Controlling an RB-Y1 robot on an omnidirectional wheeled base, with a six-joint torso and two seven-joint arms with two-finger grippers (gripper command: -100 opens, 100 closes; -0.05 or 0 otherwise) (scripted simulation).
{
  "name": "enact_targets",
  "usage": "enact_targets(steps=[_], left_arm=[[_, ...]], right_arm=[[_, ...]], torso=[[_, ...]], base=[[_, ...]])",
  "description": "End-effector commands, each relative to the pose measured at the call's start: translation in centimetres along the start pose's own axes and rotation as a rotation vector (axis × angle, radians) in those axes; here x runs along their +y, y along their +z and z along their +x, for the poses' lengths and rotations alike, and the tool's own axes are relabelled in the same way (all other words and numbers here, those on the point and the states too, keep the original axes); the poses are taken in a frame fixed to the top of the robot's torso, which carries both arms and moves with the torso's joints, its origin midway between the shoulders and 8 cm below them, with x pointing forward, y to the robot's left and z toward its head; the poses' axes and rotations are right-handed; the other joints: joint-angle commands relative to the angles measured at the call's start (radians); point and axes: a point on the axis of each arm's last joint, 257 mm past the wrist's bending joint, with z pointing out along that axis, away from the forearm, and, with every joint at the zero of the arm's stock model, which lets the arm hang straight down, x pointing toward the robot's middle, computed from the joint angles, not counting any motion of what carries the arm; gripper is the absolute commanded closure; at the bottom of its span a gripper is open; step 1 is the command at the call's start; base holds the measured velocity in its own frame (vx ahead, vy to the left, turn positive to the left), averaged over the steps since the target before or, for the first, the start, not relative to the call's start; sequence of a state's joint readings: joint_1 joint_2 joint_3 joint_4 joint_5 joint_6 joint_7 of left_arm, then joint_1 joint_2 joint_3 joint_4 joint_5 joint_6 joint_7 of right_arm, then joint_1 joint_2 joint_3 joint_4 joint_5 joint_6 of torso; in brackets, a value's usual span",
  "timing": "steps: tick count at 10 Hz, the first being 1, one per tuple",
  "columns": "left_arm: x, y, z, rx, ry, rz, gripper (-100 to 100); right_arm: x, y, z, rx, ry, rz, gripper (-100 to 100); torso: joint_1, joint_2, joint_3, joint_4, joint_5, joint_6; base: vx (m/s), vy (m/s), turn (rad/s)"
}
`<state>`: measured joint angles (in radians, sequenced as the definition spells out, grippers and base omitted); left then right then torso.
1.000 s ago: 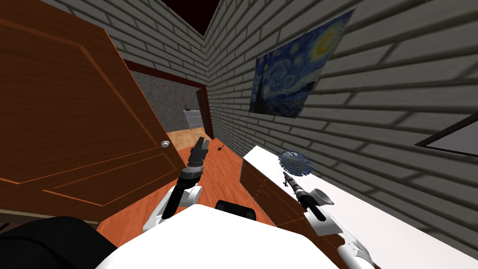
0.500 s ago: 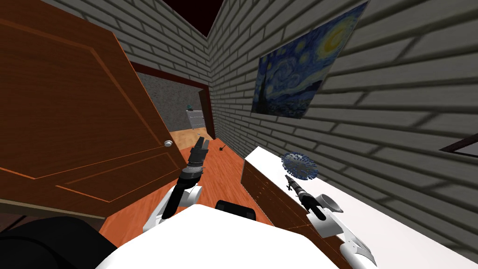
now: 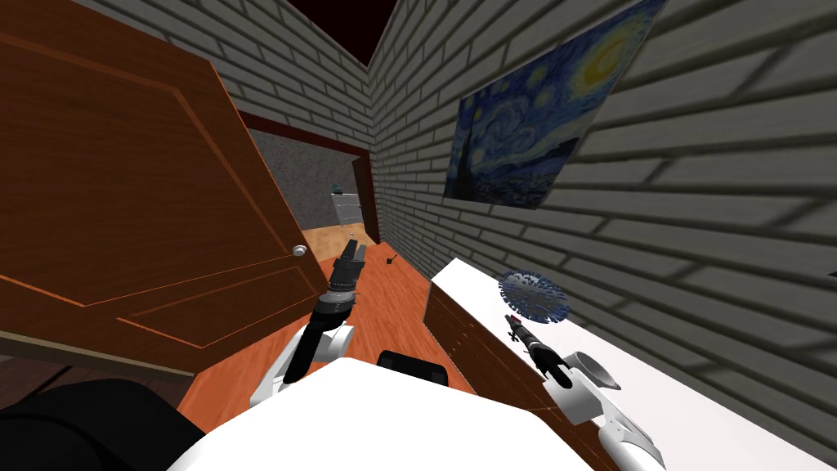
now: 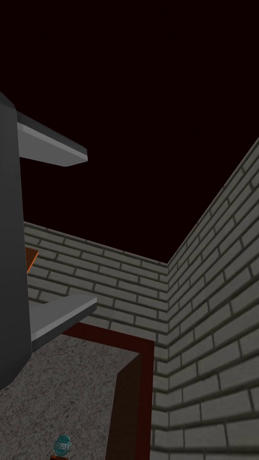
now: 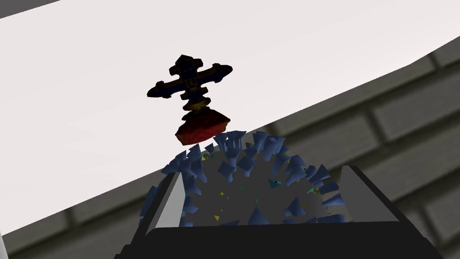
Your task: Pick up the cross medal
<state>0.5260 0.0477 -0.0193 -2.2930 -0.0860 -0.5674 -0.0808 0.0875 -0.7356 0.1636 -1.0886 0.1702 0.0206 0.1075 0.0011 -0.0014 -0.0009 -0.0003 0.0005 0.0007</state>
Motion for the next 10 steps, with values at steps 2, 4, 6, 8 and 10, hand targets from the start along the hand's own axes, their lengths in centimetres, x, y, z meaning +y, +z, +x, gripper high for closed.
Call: enact_targets(steps=[2,4,6,8,10], left_arm=[[0.0,0.0,0.0,0.0,0.0,0.0,0],[0.0,0.0,0.0,0.0,0.0,0.0,0],[0.0,0.0,0.0,0.0,0.0,0.0,0],[0.0,0.0,0.0,0.0,0.0,0.0,0],[0.0,0.0,0.0,0.0,0.0,0.0,0]], right_arm=[[-3.4,0.2,0.4,0.025,-0.078,0.088,-100],[-5.8,0.2,0.7,0.042,-0.127,0.146,-100],[-7.7,0.0,1.0,0.058,-0.164,0.192,-100],[-9.8,-0.5,2.1,0.086,-0.196,0.242,-100],[-9.8,-0.5,2.1,0.086,-0.196,0.242,-100]], torso=[[0.0,0.0,0.0,0.0,0.0,0.0],[0.0,-0.001,0.0,0.0,0.0,0.0],[0.0,-0.001,0.0,0.0,0.0,0.0],[0.0,0.0,0.0,0.0,0.0,0.0],[0.0,0.001,0.001,0.0,0.0,0.0]], base=[[0.041,0.018,0.09],[0.041,0.013,0.071],[0.043,0.019,0.08],[0.022,0.015,0.042],[0.006,0.003,0.013]])
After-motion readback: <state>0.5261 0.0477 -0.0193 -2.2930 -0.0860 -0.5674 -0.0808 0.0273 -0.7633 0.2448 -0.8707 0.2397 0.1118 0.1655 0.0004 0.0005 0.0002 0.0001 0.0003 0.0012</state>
